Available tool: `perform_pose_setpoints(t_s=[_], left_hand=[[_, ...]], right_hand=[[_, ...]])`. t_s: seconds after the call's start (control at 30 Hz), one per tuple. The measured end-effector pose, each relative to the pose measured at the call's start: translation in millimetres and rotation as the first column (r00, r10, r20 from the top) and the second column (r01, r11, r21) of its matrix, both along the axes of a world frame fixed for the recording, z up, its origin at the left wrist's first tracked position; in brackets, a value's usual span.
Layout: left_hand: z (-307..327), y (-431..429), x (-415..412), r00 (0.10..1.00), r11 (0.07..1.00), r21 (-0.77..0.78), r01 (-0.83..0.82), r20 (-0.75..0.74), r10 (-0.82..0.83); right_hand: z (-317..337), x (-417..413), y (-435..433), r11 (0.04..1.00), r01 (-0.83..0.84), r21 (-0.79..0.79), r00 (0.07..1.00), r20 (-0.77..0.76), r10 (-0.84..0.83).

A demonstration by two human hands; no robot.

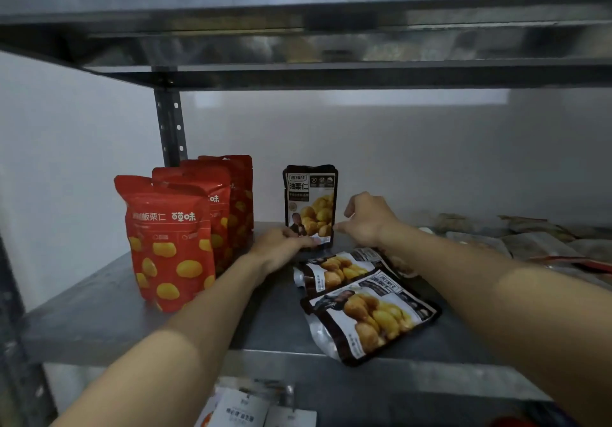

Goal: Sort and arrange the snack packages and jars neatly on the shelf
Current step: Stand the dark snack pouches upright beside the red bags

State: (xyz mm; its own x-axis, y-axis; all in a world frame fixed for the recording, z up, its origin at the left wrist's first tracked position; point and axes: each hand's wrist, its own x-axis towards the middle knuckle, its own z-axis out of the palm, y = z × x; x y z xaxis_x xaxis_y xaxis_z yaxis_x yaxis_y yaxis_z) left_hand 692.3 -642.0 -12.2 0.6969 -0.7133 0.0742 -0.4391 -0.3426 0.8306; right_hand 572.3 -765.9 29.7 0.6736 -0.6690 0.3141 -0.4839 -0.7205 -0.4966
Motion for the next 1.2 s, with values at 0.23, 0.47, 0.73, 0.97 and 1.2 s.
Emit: perform_pose_setpoints(t_s=[0.23,0.47,0.73,0.97,1.2], left_hand=[[7,14,-17,0.976,0.952,0.218,0.216,-0.034,-0.214],[-8,25,-25,0.958,0.961,-0.166,0.22,-0.146,-0.245],[-21,30,-16,0.981,0.859,-0.51,-0.039,-0.182,-0.063],[-22,24,-14,0.995,0.855,-0.519,0.017,-0.077,-0.067],[-23,15,-15,0.987,0.854,-0.504,0.13,-0.021,-0.162]], right_hand=[[-13,-20,20,0.999,0.032,-0.02,0.979,-0.199,-0.035],[-19,-29,26,0.983,0.153,-0.103,0.988,-0.016,-0.156],[-28,-28,28,0.983,0.126,0.134,0.976,0.159,-0.146],[-25,-25,33,0.87,-0.216,0.442,0.884,0.466,-0.017],[-22,-9,31,0.909,-0.245,0.337,0.864,0.502,0.047]])
